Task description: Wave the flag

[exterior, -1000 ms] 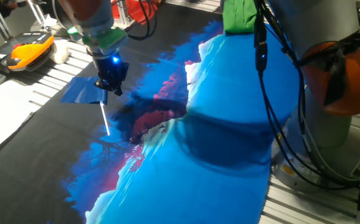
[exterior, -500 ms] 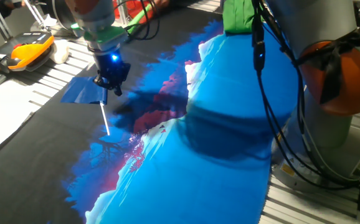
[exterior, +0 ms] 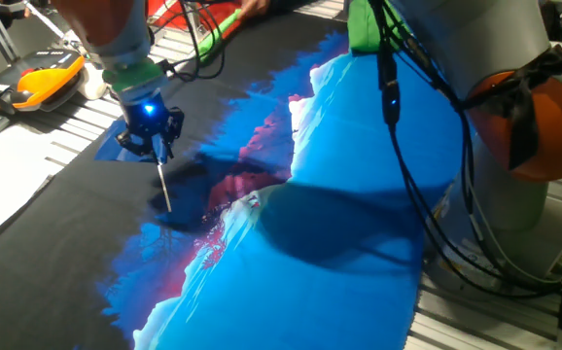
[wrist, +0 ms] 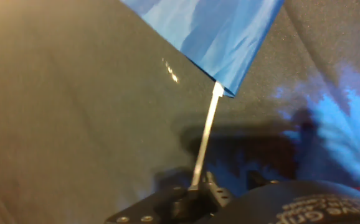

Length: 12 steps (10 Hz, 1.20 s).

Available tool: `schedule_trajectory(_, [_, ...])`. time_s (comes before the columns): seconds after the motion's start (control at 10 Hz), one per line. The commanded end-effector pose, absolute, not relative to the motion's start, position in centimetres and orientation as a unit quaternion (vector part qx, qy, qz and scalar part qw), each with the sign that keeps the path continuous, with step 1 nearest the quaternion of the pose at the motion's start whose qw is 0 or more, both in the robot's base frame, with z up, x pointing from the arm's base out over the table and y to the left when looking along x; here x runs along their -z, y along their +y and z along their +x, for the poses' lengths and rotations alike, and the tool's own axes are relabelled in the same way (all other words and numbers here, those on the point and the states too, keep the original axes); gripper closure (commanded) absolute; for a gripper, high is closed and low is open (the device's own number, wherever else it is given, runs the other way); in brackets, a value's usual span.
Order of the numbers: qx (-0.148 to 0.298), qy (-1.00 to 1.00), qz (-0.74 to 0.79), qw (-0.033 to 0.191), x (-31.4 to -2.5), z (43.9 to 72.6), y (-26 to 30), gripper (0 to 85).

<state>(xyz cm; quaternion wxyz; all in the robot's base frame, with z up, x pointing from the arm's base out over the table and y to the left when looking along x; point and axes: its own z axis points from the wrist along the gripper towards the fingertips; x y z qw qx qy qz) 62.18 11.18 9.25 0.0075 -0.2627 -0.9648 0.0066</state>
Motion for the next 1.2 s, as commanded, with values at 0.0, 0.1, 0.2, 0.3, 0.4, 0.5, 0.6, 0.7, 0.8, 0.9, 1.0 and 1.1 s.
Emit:
schedule_trajectory(0.0, [-0.011,-0.939,-0.343,0.003,-8.7,62.5,11.3,51.0])
schedule_trajectory(0.1, [-0.012,-0.938,-0.347,-0.002,-8.1,62.8,11.3,51.0])
schedule_trajectory(0.2, [-0.011,-0.937,-0.35,-0.004,-7.4,63.0,11.4,51.0])
schedule_trajectory(0.3, [-0.011,-0.936,-0.353,-0.009,-6.6,63.3,11.4,51.0])
schedule_trajectory(0.4, [-0.013,-0.935,-0.354,-0.014,-5.7,63.5,11.5,51.0])
schedule_trajectory(0.5, [-0.015,-0.935,-0.355,-0.017,-5.2,63.6,11.6,51.0])
schedule_trajectory(0.6, [-0.007,-0.934,-0.356,-0.015,-4.9,63.6,11.6,51.0])
schedule_trajectory(0.7, [-0.003,-0.934,-0.356,-0.015,-4.5,63.7,11.6,51.0])
schedule_trajectory(0.8, [-0.007,-0.935,-0.354,-0.018,-3.9,63.7,11.7,51.0])
schedule_trajectory(0.9, [-0.005,-0.935,-0.354,-0.019,-3.5,63.6,11.7,51.0])
schedule_trajectory(1.0, [-0.003,-0.935,-0.353,-0.02,-3.3,63.5,11.8,51.0])
schedule_trajectory(1.1, [-0.003,-0.935,-0.353,-0.022,-3.0,63.4,11.9,51.0])
